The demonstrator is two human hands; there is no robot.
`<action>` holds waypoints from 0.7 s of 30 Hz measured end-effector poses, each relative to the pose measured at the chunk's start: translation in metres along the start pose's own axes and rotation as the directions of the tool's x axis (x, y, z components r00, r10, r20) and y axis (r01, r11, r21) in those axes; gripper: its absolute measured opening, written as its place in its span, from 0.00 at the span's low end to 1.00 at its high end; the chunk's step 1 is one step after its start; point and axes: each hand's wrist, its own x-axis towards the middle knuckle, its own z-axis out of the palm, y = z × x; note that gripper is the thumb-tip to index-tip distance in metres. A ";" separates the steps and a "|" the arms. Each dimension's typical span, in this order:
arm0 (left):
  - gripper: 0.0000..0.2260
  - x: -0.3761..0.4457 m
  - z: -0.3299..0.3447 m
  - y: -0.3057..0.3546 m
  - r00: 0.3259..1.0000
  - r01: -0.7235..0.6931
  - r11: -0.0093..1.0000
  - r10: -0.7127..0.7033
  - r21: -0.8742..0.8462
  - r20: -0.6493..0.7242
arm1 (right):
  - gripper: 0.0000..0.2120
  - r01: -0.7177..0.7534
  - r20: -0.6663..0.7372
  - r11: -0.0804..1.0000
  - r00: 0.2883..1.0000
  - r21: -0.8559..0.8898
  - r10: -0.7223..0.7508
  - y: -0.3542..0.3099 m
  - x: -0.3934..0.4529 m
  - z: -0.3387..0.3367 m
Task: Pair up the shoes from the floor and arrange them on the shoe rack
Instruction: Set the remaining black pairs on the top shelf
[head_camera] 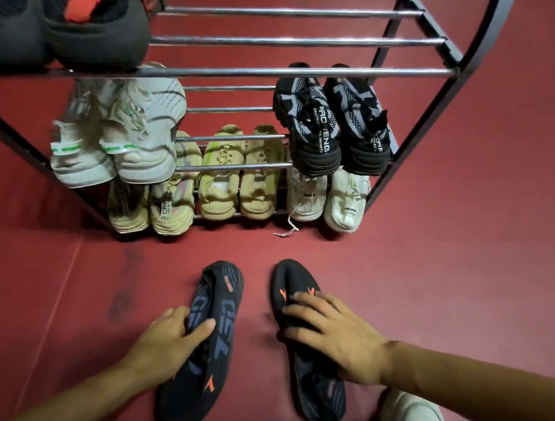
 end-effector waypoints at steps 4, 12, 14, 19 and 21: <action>0.42 -0.025 0.010 0.000 0.999 -0.030 0.996 0.031 0.086 -0.012 | 0.23 -0.416 -0.128 0.777 0.840 0.473 0.528 0.003 -0.011 -0.004; 0.56 -0.014 0.040 0.025 0.992 0.093 0.962 -0.067 0.258 -0.106 | 0.31 -0.798 0.456 0.245 0.533 0.550 0.713 -0.032 -0.015 0.016; 0.54 -0.001 0.026 0.019 0.982 -0.095 0.893 0.156 0.441 -0.105 | 0.24 -0.830 0.475 0.264 0.510 0.492 0.717 -0.029 -0.007 0.016; 0.50 0.037 -0.031 -0.001 0.719 -0.496 0.452 0.693 0.741 0.059 | 0.15 -0.847 0.472 0.260 0.485 0.464 0.736 -0.017 -0.007 0.013; 0.49 0.045 -0.043 0.003 0.600 -0.583 0.283 0.782 0.761 0.169 | 0.15 -0.842 0.461 0.259 0.487 0.474 0.742 -0.018 -0.007 0.015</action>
